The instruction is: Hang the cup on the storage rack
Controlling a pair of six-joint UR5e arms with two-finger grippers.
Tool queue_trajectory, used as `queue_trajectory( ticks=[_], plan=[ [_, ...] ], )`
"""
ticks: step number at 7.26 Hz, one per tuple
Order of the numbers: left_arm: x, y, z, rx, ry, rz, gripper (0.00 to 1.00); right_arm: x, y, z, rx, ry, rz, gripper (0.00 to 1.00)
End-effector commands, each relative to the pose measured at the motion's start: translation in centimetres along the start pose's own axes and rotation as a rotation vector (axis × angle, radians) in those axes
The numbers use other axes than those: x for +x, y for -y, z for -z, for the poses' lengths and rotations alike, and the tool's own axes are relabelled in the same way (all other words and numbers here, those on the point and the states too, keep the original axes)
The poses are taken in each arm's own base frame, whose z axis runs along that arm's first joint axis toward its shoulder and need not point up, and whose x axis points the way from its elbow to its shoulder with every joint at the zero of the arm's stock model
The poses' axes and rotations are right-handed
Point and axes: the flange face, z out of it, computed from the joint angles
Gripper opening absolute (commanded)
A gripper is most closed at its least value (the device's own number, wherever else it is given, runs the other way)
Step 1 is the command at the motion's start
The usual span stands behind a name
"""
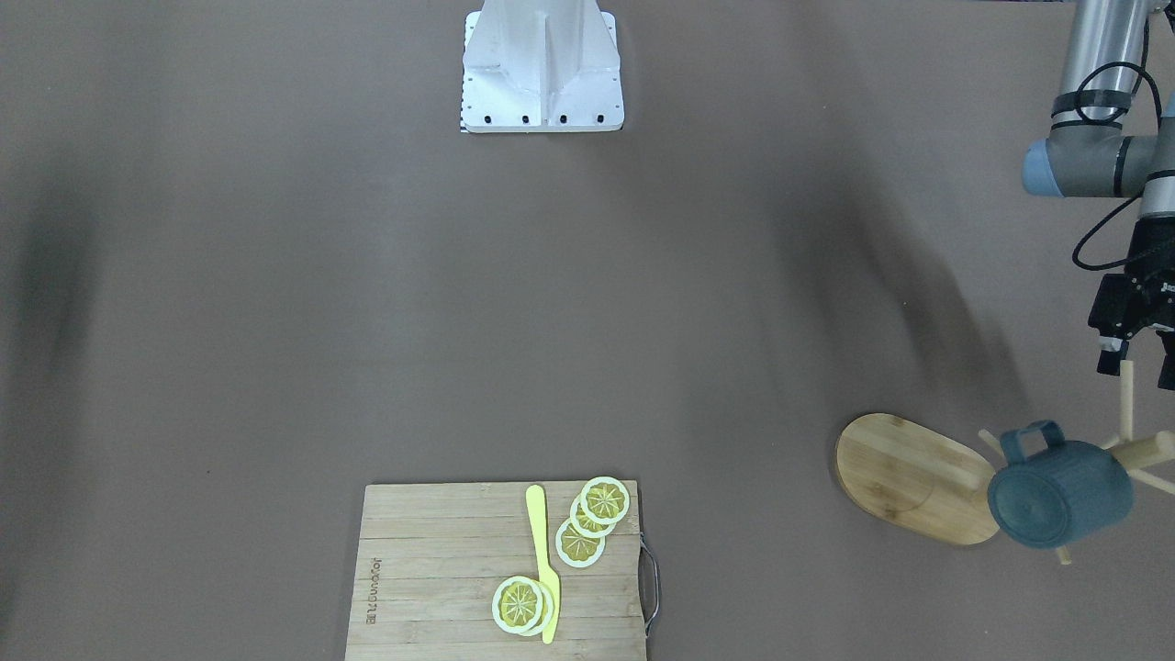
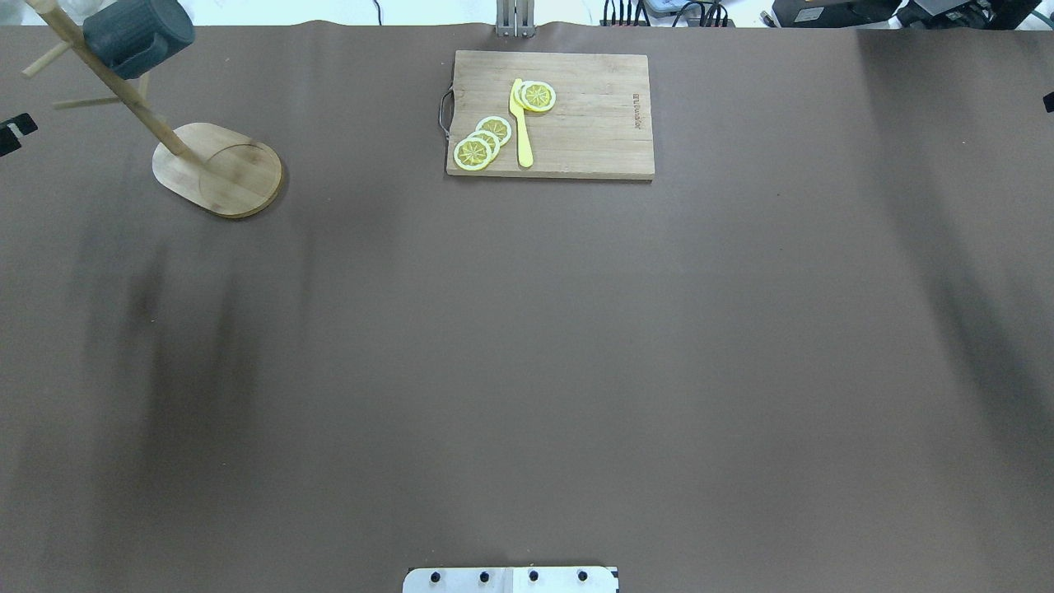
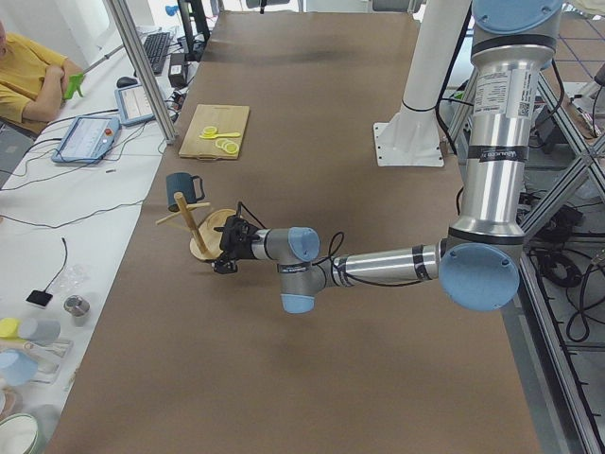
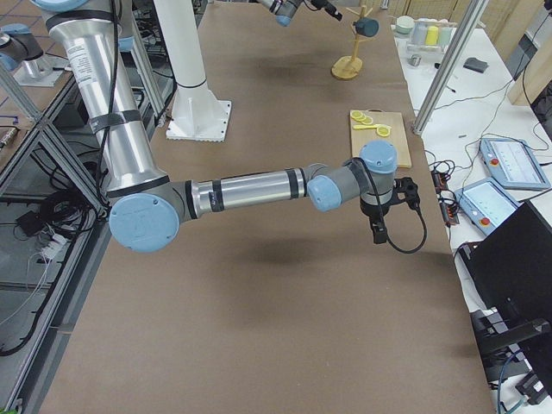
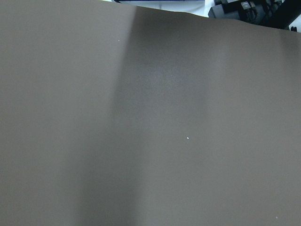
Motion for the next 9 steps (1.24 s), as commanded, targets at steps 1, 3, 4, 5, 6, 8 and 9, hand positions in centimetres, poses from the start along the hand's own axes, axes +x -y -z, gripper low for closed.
queue_trajectory(
  ticks=[1, 3, 4, 5, 6, 8, 9],
  plan=[
    [-4.2, 0.6, 0.5, -0.075, 0.163, -0.282, 0.98, 2.2, -1.3, 0.3, -0.006, -0.014, 0.020, 0.99],
    [-6.6, 2.3, 0.3, -0.172, 0.289, -0.448, 0.98, 2.7, -2.2, -0.2, -0.015, -0.016, 0.016, 0.99],
    [-7.1, 3.5, 0.3, -0.223, 0.341, -0.518, 0.98, 2.8, -2.4, -0.3, -0.017, -0.016, 0.014, 0.99],
    [-7.7, 4.7, 0.5, -0.280, 0.380, -0.583, 0.98, 2.9, -2.4, -0.3, -0.018, -0.016, 0.013, 0.99],
    [-7.4, 6.0, 0.7, -0.361, 0.390, -0.571, 0.98, 2.9, -2.4, -0.3, -0.018, -0.016, 0.013, 0.99],
    [-8.4, 9.3, 2.3, -0.577, 0.291, -0.376, 0.98, 3.2, -2.6, -0.6, -0.022, -0.033, 0.010, 0.99],
    [-8.6, 11.8, 2.8, -0.665, 0.194, -0.239, 0.98, 3.4, -2.5, -0.8, -0.026, -0.042, 0.009, 0.99]
  ],
)
